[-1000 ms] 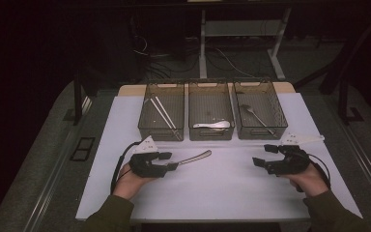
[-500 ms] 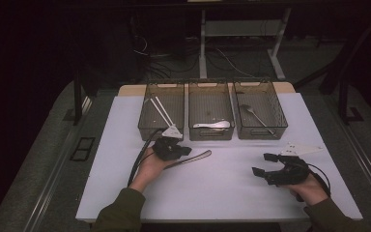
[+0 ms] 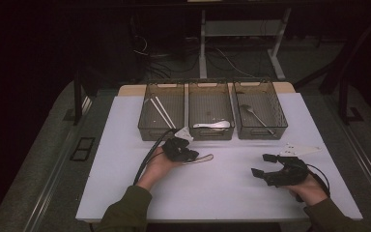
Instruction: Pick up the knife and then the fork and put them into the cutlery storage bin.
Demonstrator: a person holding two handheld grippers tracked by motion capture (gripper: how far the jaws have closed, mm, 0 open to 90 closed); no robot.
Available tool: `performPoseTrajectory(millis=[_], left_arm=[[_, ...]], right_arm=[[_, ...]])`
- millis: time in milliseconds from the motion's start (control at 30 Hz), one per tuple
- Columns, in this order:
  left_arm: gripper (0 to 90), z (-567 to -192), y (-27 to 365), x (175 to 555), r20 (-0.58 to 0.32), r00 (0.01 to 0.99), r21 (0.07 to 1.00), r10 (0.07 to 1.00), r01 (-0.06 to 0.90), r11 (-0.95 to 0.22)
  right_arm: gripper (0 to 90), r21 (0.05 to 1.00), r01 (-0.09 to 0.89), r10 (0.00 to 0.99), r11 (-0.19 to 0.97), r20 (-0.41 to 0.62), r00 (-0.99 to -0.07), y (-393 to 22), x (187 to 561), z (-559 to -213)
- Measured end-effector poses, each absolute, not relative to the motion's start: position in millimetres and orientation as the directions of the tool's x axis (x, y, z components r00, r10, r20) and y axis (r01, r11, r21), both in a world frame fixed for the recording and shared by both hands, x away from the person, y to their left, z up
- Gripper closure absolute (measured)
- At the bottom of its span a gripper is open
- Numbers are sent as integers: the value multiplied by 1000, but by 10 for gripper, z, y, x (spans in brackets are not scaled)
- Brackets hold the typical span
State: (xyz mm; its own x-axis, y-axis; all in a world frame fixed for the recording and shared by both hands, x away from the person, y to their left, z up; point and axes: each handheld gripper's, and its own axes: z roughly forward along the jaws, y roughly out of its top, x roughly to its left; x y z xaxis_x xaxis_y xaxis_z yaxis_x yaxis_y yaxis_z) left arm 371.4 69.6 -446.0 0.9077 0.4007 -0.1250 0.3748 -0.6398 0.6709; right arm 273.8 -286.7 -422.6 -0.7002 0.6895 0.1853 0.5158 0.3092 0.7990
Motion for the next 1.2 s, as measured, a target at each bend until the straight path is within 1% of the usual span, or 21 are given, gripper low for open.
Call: performPoseTrajectory(millis=[67,200,267,333,467,567,667,733,833,1000,1100,1133,1200], left_arm=[[889,-4458,675,3686,-139,916,669,377,368,-646],[886,-4435,667,3644,-112,923,667,368,345,-660],[840,-4391,730,3646,-101,922,680,374,338,-651],[795,-4342,837,3645,-97,931,696,353,317,-644],[677,-4323,1039,3628,-108,942,698,319,300,-650],[641,-4348,1087,3620,-122,948,698,293,292,-654],[647,-4397,1051,3618,-114,956,676,271,274,-683],[673,-4434,1027,3613,-110,960,660,256,263,-704],[726,-4433,1031,3603,-111,957,659,268,273,-701],[761,-4419,991,3538,-115,962,643,247,262,-720],[753,-4424,984,3513,-86,968,646,237,235,-727],[733,-4430,981,3493,-82,968,652,236,231,-722],[717,-4431,972,3448,-30,974,651,226,190,-734]], right_arm=[[235,800,515,690,308,185,-700,-2873,2737,-4223],[235,801,516,689,305,188,-700,-2883,2740,-4218],[235,801,514,688,307,187,-702,-2884,2739,-4218],[235,801,514,686,305,190,-703,-2884,2737,-4216],[235,802,513,684,307,189,-705,-2886,2738,-4213],[235,802,512,684,307,188,-705,-2883,2739,-4214],[235,803,510,684,308,186,-706,-2883,2737,-4211],[235,803,510,684,307,186,-705,-2886,2736,-4210],[235,804,509,683,308,186,-707,-2890,2736,-4209],[235,803,509,681,309,186,-708,-2888,2737,-4210],[235,804,508,681,310,185,-708,-2888,2738,-4210],[235,804,508,681,310,185,-708,-2888,2738,-4210],[235,805,506,680,310,185,-710,-2887,2738,-4210]])
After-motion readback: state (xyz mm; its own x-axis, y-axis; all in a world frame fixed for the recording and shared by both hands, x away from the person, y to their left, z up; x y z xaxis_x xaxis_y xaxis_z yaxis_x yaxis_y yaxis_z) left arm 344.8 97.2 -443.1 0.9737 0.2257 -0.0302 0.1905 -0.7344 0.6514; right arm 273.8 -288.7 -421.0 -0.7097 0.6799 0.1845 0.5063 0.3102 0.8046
